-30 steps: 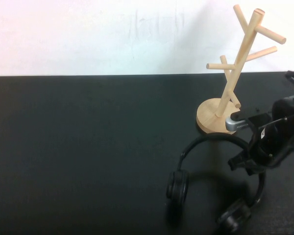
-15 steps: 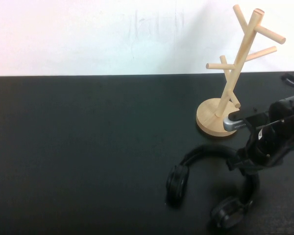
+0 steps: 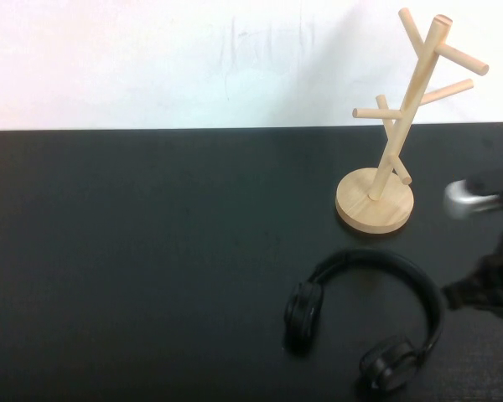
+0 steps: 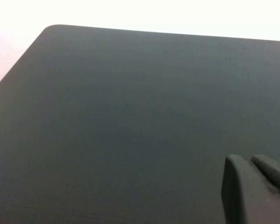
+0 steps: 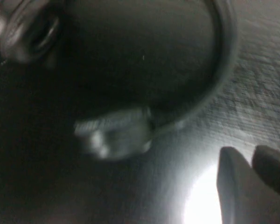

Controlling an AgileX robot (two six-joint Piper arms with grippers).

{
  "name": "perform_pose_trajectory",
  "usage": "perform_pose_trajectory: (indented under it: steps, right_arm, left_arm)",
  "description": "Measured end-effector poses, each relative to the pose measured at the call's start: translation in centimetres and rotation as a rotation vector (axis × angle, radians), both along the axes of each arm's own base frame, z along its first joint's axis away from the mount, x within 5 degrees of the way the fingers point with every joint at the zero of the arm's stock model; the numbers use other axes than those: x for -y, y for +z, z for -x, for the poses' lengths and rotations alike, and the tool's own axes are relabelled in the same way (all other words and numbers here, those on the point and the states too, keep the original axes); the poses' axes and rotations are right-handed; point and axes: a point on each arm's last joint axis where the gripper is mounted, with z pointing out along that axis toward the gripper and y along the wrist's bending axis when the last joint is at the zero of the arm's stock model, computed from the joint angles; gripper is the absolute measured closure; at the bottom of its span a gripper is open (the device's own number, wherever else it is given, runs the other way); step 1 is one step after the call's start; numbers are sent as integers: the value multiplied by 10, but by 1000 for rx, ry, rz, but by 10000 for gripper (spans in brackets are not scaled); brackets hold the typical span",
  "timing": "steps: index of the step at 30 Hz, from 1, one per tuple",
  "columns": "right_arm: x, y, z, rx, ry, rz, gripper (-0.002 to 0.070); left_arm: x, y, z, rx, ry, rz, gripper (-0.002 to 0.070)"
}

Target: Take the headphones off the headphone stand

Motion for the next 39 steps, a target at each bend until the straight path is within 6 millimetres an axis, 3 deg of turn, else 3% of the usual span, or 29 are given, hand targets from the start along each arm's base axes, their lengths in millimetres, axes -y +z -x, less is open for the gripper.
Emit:
perform_pose_trajectory:
  steps: [5,9,14,19,23,31,37,39]
  right_arm:
    - [18,40,36,173,-4,-87,685]
    - [29,59,58,279,-4,-137,685]
    - [42,72,78,376,12,-118,685]
    - [55,68,89,478,60,-15,685]
    - [70,48,103,654,-46,-81,685]
    - [90,-23,130,1107,-305,-199,685]
    - [96,-71,140,1208,-387,-150,685]
    - [96,-83,139,1125,-396,-131,685]
  left_arm:
    - [0,0,0,0,0,0,679]
    - [0,0,0,0,0,0,679]
    - [0,0,0,0,0,0,679]
    - [0,0,0,0,0,0,679]
    - [0,0,0,0,0,0,679]
    - [0,0,0,0,0,0,679]
    - [0,0,0,0,0,0,679]
    - [0,0,0,0,0,0,679]
